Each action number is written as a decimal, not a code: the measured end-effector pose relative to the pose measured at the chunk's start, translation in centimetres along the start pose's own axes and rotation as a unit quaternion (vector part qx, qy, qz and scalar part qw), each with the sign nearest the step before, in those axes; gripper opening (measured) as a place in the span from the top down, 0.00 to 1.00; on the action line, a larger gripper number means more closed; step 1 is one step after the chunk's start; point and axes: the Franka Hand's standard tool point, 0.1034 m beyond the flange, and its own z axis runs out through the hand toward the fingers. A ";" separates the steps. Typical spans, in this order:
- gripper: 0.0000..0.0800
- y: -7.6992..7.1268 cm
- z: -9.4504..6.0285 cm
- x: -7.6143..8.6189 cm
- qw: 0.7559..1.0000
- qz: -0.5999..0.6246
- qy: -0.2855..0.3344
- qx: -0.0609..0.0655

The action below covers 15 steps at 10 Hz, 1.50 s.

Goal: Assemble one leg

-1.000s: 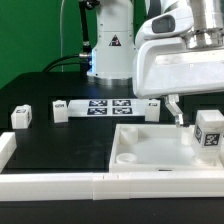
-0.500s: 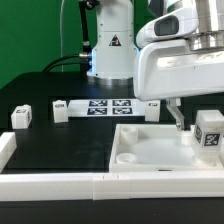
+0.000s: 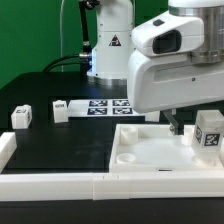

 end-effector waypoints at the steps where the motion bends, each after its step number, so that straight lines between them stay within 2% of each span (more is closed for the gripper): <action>1: 0.34 0.0 0.1 -0.1 1.000 0.000 -0.001 0.000; 2: 0.51 0.0 0.2 -0.1 1.000 0.000 -0.001 0.000; 3: 0.64 0.0 0.2 -0.1 1.000 0.001 -0.001 0.000; 7: 0.64 0.0 0.2 -0.1 1.000 0.018 -0.002 0.000; 9: 0.64 0.0 0.3 0.0 0.991 0.131 0.010 0.002; 12: 0.64 -1.0 0.4 0.1 0.947 0.321 0.020 0.008; 13: 0.64 -1.1 0.4 0.0 0.925 0.379 0.020 0.009; 15: 0.64 -1.0 0.5 -0.1 0.863 0.504 0.020 0.007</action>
Offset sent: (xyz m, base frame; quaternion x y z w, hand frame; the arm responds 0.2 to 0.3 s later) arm 0.0000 0.0000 0.0000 0.0000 0.0000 0.0000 1.0000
